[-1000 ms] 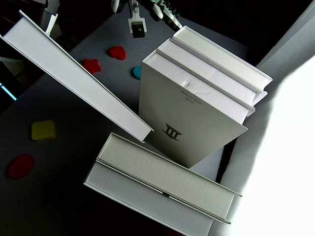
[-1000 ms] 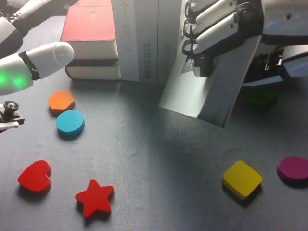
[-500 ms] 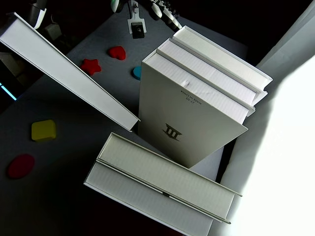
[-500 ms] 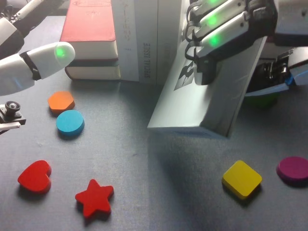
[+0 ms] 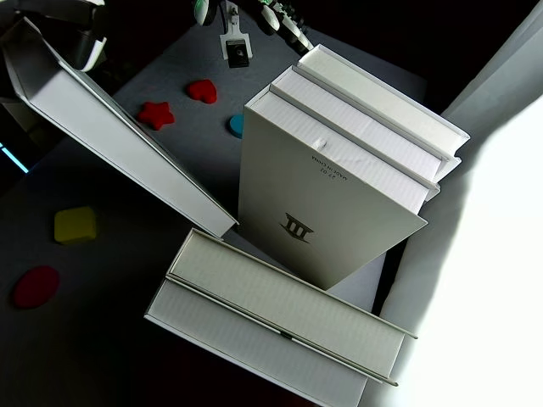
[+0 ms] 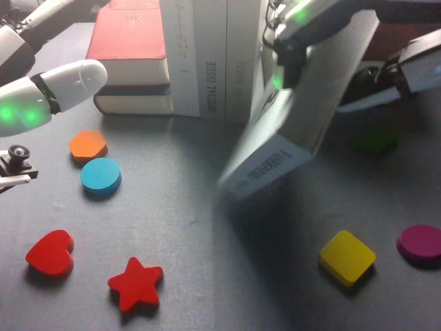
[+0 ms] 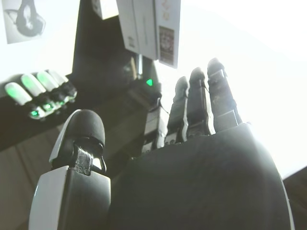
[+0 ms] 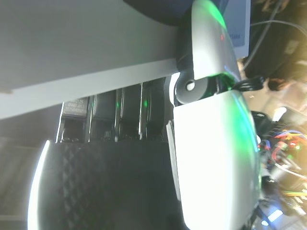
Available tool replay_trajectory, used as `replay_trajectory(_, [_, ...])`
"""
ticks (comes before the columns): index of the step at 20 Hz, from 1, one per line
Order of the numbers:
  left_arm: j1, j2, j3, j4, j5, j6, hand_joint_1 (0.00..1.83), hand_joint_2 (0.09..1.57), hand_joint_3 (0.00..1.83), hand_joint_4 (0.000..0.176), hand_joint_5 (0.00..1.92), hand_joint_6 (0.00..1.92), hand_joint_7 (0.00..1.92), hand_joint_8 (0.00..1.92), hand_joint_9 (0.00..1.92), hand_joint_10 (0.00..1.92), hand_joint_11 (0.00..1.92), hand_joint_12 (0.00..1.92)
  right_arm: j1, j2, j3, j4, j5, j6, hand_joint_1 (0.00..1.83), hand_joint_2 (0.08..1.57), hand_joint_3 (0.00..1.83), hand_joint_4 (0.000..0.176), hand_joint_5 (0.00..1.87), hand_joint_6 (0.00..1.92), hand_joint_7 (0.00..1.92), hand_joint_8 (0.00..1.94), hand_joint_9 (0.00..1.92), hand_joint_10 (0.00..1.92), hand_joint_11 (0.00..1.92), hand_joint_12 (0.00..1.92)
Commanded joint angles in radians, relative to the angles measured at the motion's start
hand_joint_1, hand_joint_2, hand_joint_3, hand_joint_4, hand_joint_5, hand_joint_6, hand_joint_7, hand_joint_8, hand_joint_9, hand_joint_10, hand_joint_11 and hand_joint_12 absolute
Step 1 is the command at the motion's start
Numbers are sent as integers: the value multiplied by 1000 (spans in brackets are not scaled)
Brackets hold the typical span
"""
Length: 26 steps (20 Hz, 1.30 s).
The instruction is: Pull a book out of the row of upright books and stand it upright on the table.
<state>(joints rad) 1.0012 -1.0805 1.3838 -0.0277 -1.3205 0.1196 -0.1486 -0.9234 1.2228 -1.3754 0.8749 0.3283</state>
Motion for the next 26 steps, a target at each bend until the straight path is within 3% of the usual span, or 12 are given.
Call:
replay_trajectory(1, [-9, -4, 4, -29, -119, -4, 236, 1374, 3, 46, 103, 18, 0, 0, 0, 0, 0, 0, 11, -8, 13, 113, 27, 18, 1118, 1275, 0, 0, 740, 1336, 642, 1360, 570, 1029, 160, 1577])
replay_trajectory(4, [-9, -9, 8, -32, -115, -4, 308, 1365, 0, 45, 128, 19, 0, 0, 0, 0, 0, 0, 18, -44, 64, 114, 18, 64, 1149, 1315, 0, 0, 668, 1335, 619, 1692, 559, 1256, 232, 1601])
replay_trajectory(5, [-9, -10, 9, -33, -114, -4, 313, 1363, 0, 53, 132, 18, 0, 0, 0, 0, 0, 0, 18, -64, 92, 114, 15, 90, 1269, 1328, 2, 0, 535, 1437, 583, 1676, 612, 1654, 259, 1659])
replay_trajectory(9, [-9, -15, 13, -34, -110, -4, 263, 1358, 0, 49, 134, 10, 0, 0, 0, 0, 0, 0, 21, -117, 162, 99, 13, 168, 1306, 1318, 3, 0, 490, 1535, 626, 1576, 636, 1710, 334, 1782])
replay_trajectory(12, [-9, -17, 14, -34, -108, -4, 316, 1350, 0, 23, 149, 9, 0, 0, 0, 0, 0, 0, 39, -127, 175, 77, 2, 190, 1319, 1294, 0, 0, 513, 1521, 652, 1505, 703, 1628, 413, 1749])
replay_trajectory(15, [-9, -18, 14, -36, -108, -4, 305, 1347, 0, 46, 130, 0, 0, 0, 0, 0, 0, 0, 43, -149, 199, 47, -9, 223, 1324, 1282, 0, 0, 590, 1412, 637, 1534, 706, 1637, 315, 1761])
replay_trajectory(17, [-9, -18, 14, -36, -109, -4, 296, 1353, 0, 47, 126, 1, 0, 0, 0, 0, 0, 0, 42, -155, 200, 21, -8, 243, 1316, 1292, 1, 0, 619, 1381, 549, 1656, 702, 1614, 402, 1713])
replay_trajectory(19, [-8, -20, 14, -37, -110, -4, 300, 1355, 2, 47, 127, 2, 0, 0, 0, 0, 0, 0, 42, -156, 188, -13, 6, 263, 1314, 1286, 0, 0, 680, 1399, 624, 1608, 591, 1600, 121, 1782])
replay_trajectory(20, [-8, -21, 14, -37, -109, -4, 295, 1356, 2, 48, 124, 0, 0, 0, 0, 0, 0, 0, 42, -159, 181, -35, 9, 272, 1310, 1291, 1, 0, 676, 1461, 607, 1560, 575, 1614, 183, 1782])
replay_trajectory(22, [-8, -21, 14, -39, -110, -5, 287, 1358, 2, 47, 126, 1, 0, 0, 0, 0, 0, 0, 42, -180, 185, -83, 20, 307, 1306, 1298, 1, 0, 665, 1476, 578, 1559, 581, 1655, 337, 1823])
replay_trajectory(24, [-8, -21, 14, -39, -111, -6, 288, 1357, 2, 36, 132, 3, 0, 0, 0, 0, 0, 0, 35, -207, 197, -135, 24, 343, 1185, 1263, 0, 0, 709, 1346, 732, 1475, 575, 1450, 155, 1815])
replay_trajectory(26, [-8, -21, 14, -40, -110, -6, 321, 1361, 2, 26, 111, 2, 0, 0, 0, 0, 0, 0, 32, -228, 209, -175, 23, 373, 1301, 1256, 0, 0, 664, 1359, 756, 1416, 623, 1558, 194, 1718])
